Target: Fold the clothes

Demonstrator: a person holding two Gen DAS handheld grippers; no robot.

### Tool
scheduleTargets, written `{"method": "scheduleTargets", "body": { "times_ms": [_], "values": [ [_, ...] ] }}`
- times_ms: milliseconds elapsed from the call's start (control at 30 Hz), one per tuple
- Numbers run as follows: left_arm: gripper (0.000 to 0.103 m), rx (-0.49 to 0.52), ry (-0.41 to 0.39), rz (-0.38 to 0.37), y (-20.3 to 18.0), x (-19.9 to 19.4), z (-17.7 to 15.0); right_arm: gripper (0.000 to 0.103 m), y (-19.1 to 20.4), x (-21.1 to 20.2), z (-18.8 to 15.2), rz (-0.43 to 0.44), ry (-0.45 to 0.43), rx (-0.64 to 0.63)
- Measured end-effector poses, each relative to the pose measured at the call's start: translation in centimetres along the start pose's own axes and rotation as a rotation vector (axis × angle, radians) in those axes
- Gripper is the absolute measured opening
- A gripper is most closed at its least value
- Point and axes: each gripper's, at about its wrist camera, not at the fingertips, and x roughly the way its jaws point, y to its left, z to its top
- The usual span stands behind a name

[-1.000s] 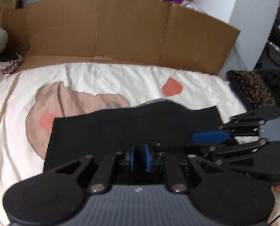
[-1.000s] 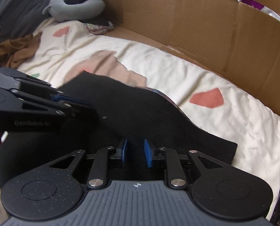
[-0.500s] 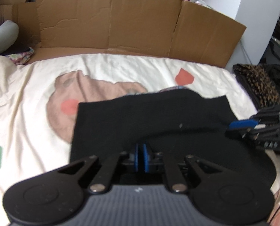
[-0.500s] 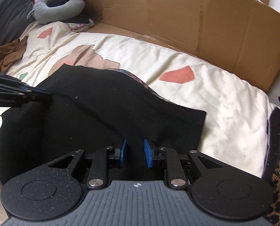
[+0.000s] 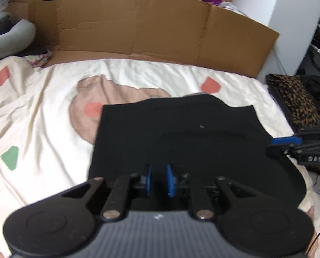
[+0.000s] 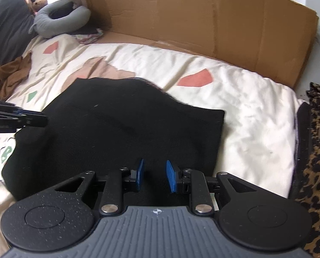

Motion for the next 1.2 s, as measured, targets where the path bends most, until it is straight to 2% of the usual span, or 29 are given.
{"method": "scheduleTargets", "body": {
  "times_ms": [67, 100, 167, 300, 500, 667, 800, 1033, 1100, 1200],
  "values": [
    [0.021, 0.008, 0.013, -0.016, -0.6, 0.5, -0.3, 0.032, 0.8, 0.3, -0.3, 0.009, 0.013, -0.025],
    [0.021, 0.014, 0.02, -0.019, -0.7, 0.7, -0.5, 0.036, 1.1, 0.5, -0.4, 0.007, 0.017, -0.039],
    [0.021, 0.027, 0.03, -0.014, -0.8, 1.2, -0.9, 0.036, 1.3, 0.8, -0.8, -0.002, 0.024, -0.055],
    [0.021, 0.024, 0.059, 0.044, 0.3, 1.4, -1.1, 0.036, 0.7, 0.8, -1.4, -0.009, 0.028, -0.033],
    [0.022, 0.002, 0.067, 0.071, 1.3, -0.2, -1.6, 0.035, 0.6, -0.5, -2.1, -0.053, 0.024, -0.028],
    [0.022, -0.024, 0.051, 0.067, 1.0, -2.4, -1.7, 0.035, 0.0, -2.3, -2.5, -0.055, 0.015, 0.038],
    [0.024, -0.022, 0.046, 0.048, -0.2, -3.6, -2.3, 0.034, 0.7, -2.9, -3.2, -0.025, 0.014, 0.043],
    [0.024, -0.049, 0.108, -0.016, -2.2, -3.6, -4.5, 0.033, 1.5, -2.7, -5.0, -0.012, 0.054, 0.034],
    [0.025, -0.021, 0.125, -0.003, -2.4, -3.2, -4.9, 0.033, 1.0, -2.9, -5.7, -0.021, 0.065, 0.046],
    [0.025, -0.046, 0.14, 0.02, -1.7, -2.9, -5.1, 0.033, 0.1, -3.4, -6.6, -0.031, 0.079, 0.07]
  ]
}}
